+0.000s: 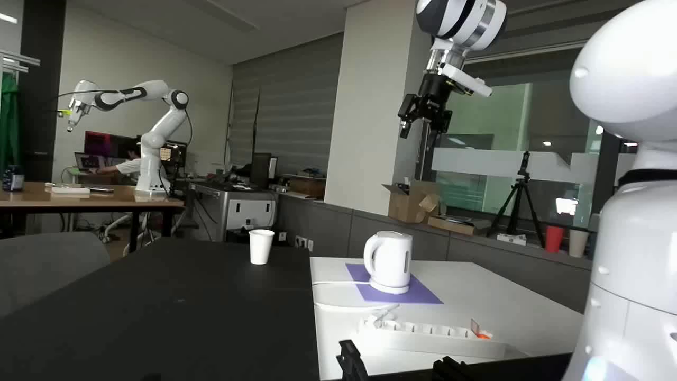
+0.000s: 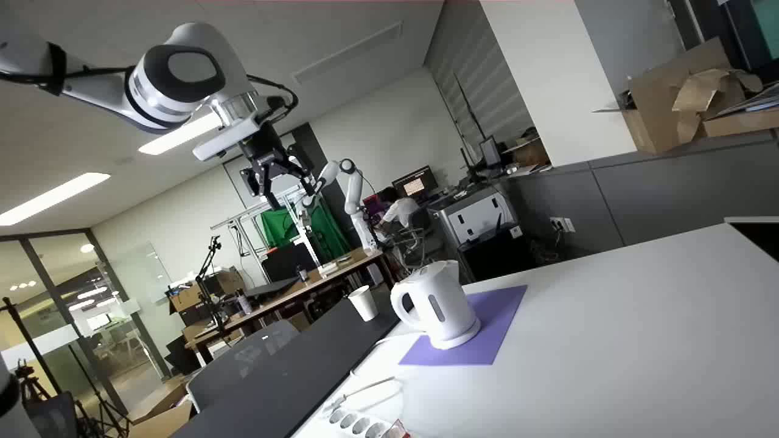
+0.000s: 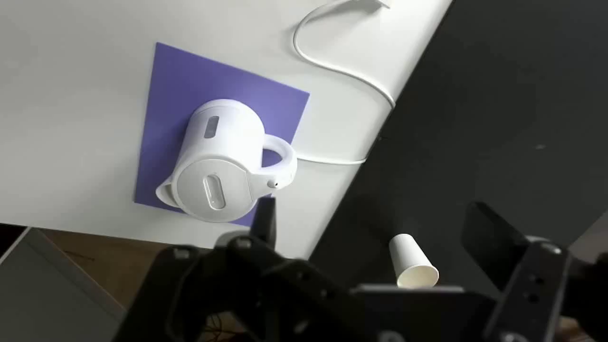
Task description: Turn on the kettle
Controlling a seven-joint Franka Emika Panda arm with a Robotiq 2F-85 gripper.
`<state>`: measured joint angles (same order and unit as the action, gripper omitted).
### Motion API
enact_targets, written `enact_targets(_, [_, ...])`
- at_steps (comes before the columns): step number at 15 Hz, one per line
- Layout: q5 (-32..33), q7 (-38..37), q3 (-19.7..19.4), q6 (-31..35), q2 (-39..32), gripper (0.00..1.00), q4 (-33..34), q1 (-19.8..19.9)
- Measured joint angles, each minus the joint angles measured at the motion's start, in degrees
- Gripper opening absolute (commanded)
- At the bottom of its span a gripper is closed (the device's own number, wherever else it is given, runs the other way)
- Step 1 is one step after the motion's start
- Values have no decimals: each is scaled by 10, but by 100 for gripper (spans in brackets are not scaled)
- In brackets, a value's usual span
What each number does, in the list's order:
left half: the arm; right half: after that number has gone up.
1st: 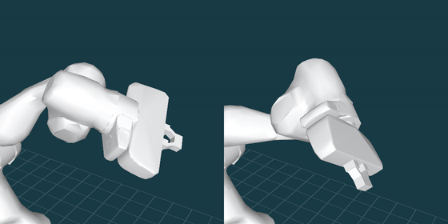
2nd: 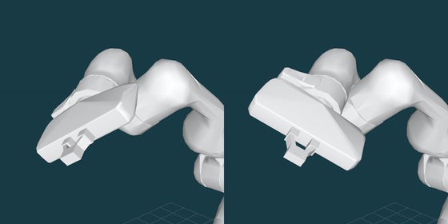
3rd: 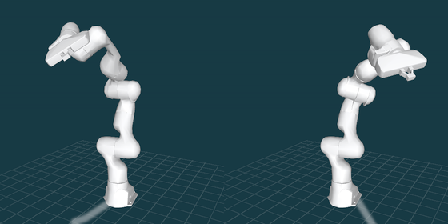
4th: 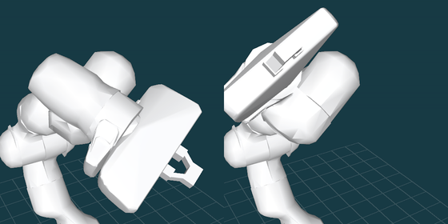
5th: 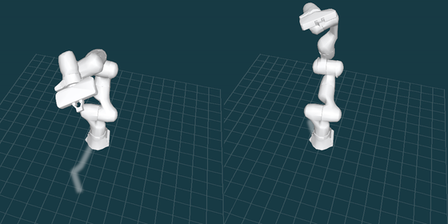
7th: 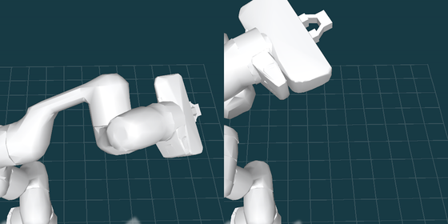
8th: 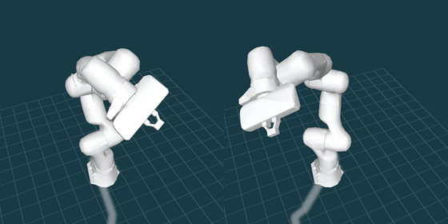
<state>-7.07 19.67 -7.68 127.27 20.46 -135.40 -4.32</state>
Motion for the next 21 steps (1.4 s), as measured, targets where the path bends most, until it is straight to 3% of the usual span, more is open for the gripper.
enact_targets(18, [0,0,1,1,0,100,0,1])
enact_targets(21, [2,6,6,36,-15,100,-1,3])
